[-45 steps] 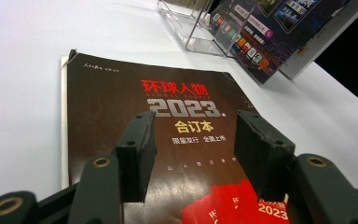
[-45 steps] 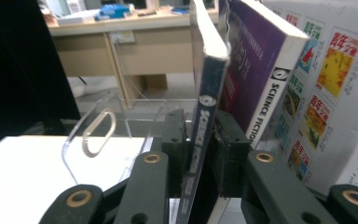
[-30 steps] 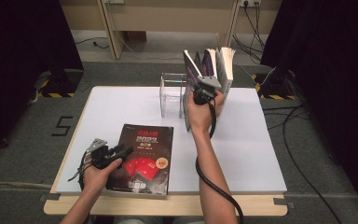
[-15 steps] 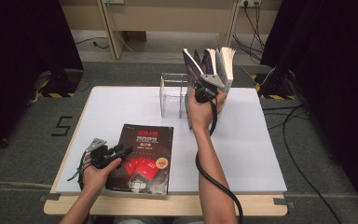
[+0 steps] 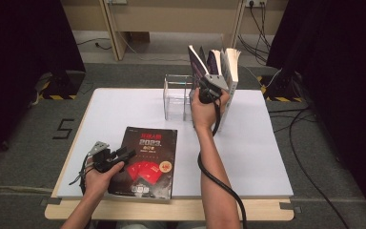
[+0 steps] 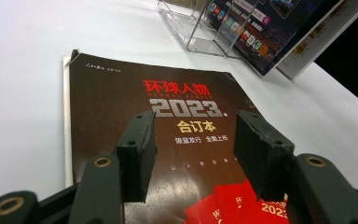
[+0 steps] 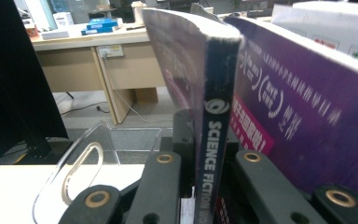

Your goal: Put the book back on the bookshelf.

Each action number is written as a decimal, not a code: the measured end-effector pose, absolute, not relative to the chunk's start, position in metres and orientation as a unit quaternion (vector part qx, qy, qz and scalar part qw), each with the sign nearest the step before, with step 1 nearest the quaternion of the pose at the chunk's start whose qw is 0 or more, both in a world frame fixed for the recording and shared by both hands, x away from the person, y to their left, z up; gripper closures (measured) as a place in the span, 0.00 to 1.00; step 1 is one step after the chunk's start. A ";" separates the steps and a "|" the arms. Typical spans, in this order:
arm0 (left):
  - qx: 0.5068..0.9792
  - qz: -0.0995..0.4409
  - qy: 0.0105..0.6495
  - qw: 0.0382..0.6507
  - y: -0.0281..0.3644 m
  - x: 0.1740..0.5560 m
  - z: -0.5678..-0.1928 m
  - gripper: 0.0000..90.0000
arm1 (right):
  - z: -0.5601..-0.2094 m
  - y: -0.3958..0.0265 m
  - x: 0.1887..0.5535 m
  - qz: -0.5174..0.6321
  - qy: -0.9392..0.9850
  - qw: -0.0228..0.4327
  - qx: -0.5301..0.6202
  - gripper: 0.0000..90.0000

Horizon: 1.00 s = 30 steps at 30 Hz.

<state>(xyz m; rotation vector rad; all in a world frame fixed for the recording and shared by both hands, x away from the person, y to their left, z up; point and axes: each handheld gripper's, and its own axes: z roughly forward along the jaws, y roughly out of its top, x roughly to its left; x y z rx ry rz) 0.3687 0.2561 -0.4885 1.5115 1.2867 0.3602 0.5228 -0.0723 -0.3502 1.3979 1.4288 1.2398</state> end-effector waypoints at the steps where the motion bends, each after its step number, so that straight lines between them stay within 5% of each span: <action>1: 0.633 0.151 0.540 0.534 0.256 0.369 -0.488 0.53 | -0.352 -0.072 0.523 0.484 0.562 0.386 0.549 0.93; 9: 0.636 0.150 0.537 0.534 0.254 0.368 -0.489 0.54 | -0.356 -0.070 0.523 0.466 0.562 0.399 0.555 0.91; 18: 0.637 0.150 0.534 0.535 0.253 0.368 -0.489 0.54 | -0.352 -0.073 0.514 0.452 0.562 0.406 0.561 0.77; 30: 0.636 0.150 0.533 0.537 0.253 0.368 -0.489 0.54 | -0.344 -0.076 0.491 0.451 0.552 0.446 0.542 0.75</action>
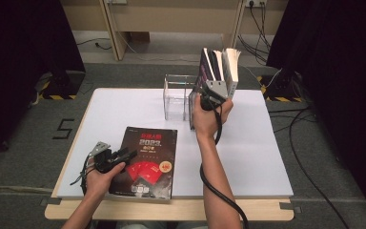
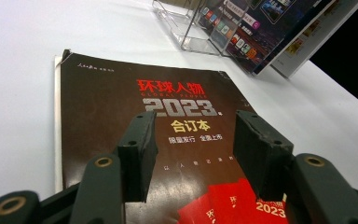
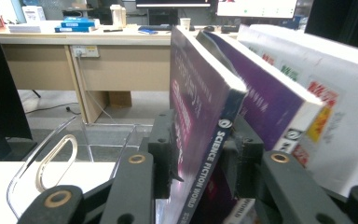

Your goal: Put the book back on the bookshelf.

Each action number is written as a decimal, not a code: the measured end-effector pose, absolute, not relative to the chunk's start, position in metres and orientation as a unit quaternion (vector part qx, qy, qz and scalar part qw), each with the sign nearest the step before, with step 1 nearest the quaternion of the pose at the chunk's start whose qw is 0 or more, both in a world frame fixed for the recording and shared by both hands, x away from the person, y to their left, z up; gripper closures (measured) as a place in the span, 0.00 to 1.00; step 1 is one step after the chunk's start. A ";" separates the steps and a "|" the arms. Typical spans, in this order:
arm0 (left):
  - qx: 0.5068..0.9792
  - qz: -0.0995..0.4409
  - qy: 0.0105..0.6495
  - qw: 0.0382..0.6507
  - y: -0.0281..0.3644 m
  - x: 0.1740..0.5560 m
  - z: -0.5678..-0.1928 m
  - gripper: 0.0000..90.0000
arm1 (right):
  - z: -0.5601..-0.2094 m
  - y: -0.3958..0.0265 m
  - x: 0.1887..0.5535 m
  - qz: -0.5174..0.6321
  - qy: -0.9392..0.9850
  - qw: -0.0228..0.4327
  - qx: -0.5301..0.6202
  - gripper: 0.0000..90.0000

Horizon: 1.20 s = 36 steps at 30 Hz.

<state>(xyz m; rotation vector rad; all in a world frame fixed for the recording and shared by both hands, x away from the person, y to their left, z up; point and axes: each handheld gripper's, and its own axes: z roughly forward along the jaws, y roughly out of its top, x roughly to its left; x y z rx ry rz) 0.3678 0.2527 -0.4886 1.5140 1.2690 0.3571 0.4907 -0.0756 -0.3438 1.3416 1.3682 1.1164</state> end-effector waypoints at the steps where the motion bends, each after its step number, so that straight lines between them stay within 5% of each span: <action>1: 0.636 0.150 0.533 0.537 0.253 0.368 -0.488 0.54 | -0.343 -0.076 0.489 0.453 0.551 0.444 0.542 0.75; 20: 0.637 0.150 0.531 0.539 0.251 0.367 -0.487 0.54 | -0.354 -0.102 0.464 0.475 0.522 0.407 0.580 0.71; 27: 0.637 0.149 0.531 0.539 0.250 0.367 -0.488 0.54 | -0.362 -0.108 0.477 0.482 0.539 0.363 0.588 0.62; 36: 0.636 0.149 0.531 0.540 0.252 0.368 -0.487 0.54 | -0.364 -0.102 0.503 0.455 0.569 0.364 0.580 0.69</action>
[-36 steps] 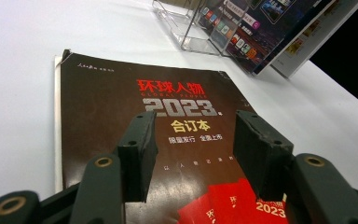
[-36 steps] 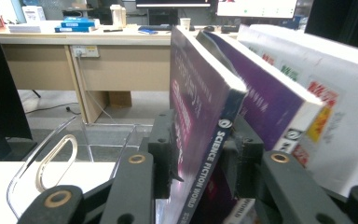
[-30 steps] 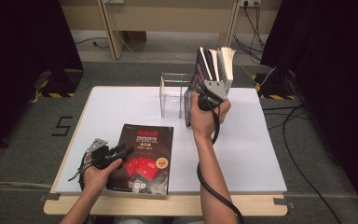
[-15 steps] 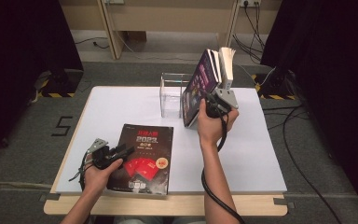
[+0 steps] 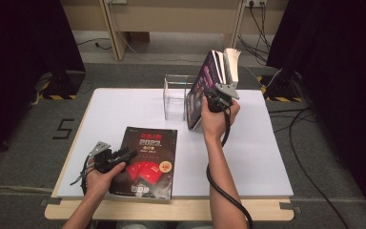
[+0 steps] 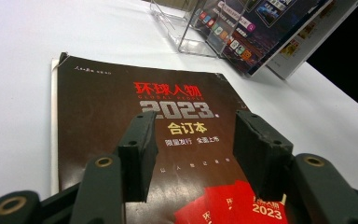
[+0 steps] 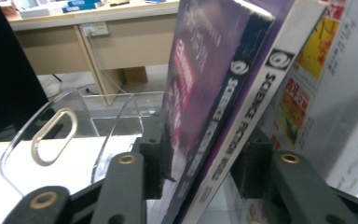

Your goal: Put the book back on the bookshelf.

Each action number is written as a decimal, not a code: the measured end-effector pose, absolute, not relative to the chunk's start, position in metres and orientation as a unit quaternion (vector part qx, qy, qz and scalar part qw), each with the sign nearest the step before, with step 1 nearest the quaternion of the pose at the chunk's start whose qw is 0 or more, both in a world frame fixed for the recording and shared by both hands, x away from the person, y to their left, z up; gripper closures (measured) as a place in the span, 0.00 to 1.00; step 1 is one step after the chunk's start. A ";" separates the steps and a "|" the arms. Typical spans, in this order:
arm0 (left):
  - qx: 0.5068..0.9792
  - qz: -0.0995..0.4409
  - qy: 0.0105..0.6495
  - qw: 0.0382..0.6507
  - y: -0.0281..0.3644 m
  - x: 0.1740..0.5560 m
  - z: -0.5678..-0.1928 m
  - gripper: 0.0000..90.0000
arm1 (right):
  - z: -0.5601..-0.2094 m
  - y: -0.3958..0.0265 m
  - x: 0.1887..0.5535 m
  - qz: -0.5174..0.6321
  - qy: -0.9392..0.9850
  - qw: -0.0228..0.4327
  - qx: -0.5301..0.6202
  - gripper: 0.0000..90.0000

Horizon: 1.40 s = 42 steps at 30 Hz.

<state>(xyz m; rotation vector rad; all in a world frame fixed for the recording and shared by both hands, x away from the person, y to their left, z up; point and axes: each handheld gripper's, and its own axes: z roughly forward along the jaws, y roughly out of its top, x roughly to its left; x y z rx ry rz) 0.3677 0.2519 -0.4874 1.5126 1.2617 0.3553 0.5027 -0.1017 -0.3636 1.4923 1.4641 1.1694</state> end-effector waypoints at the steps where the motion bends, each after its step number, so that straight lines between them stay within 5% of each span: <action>1: 0.636 0.149 0.531 0.540 0.252 0.368 -0.487 0.54 | -0.363 -0.102 0.505 0.453 0.568 0.365 0.583 0.70; 9: 0.635 0.150 0.531 0.540 0.252 0.368 -0.487 0.54 | -0.359 -0.097 0.511 0.454 0.576 0.366 0.574 0.79; 16: 0.634 0.150 0.531 0.542 0.253 0.368 -0.487 0.54 | -0.360 -0.090 0.526 0.466 0.594 0.334 0.565 0.71; 28: 0.634 0.149 0.529 0.544 0.254 0.368 -0.488 0.54 | -0.358 -0.087 0.538 0.471 0.592 0.310 0.576 0.85; 42: 0.633 0.145 0.529 0.546 0.253 0.370 -0.490 0.55 | -0.352 -0.089 0.542 0.481 0.577 0.370 0.547 0.85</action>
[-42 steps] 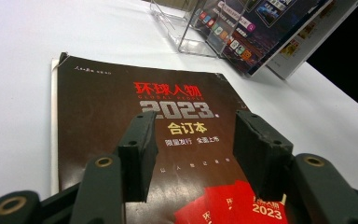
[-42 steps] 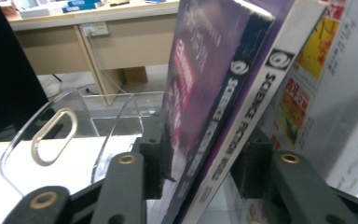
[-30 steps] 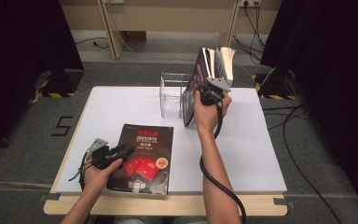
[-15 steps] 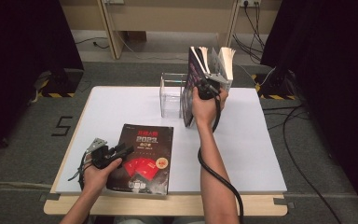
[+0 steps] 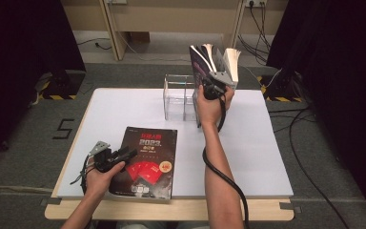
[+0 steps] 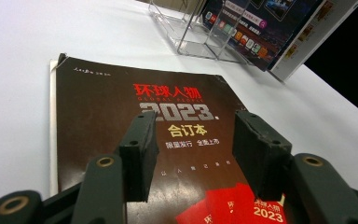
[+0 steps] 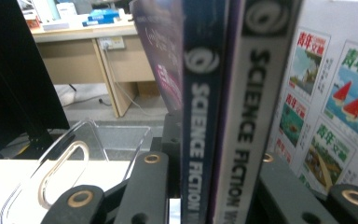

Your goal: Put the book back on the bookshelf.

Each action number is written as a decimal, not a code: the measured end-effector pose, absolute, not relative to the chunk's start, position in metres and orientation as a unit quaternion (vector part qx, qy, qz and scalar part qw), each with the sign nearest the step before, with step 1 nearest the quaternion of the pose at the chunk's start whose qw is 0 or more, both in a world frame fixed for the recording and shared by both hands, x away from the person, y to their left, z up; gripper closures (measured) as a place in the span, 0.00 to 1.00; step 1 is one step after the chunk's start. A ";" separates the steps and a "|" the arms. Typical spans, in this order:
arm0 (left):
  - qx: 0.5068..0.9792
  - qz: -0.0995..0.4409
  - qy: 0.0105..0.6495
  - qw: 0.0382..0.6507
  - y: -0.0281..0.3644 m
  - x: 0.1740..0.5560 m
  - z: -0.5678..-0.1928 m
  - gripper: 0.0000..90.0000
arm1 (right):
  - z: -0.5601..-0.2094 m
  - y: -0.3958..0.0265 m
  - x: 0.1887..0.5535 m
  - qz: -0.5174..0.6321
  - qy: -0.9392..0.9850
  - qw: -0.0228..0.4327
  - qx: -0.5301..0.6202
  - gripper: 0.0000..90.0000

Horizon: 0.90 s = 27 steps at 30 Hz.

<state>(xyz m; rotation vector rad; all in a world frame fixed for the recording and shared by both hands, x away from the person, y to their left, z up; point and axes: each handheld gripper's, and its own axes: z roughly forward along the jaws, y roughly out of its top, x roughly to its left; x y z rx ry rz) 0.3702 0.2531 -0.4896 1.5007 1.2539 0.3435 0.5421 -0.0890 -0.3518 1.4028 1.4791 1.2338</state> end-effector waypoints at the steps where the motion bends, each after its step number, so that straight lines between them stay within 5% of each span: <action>1: 0.633 0.145 0.529 0.547 0.253 0.370 -0.490 0.55 | -0.352 -0.089 0.542 0.483 0.577 0.373 0.543 0.85; 27: 0.634 0.142 0.527 0.548 0.253 0.369 -0.490 0.55 | -0.360 -0.088 0.533 0.462 0.588 0.368 0.553 0.80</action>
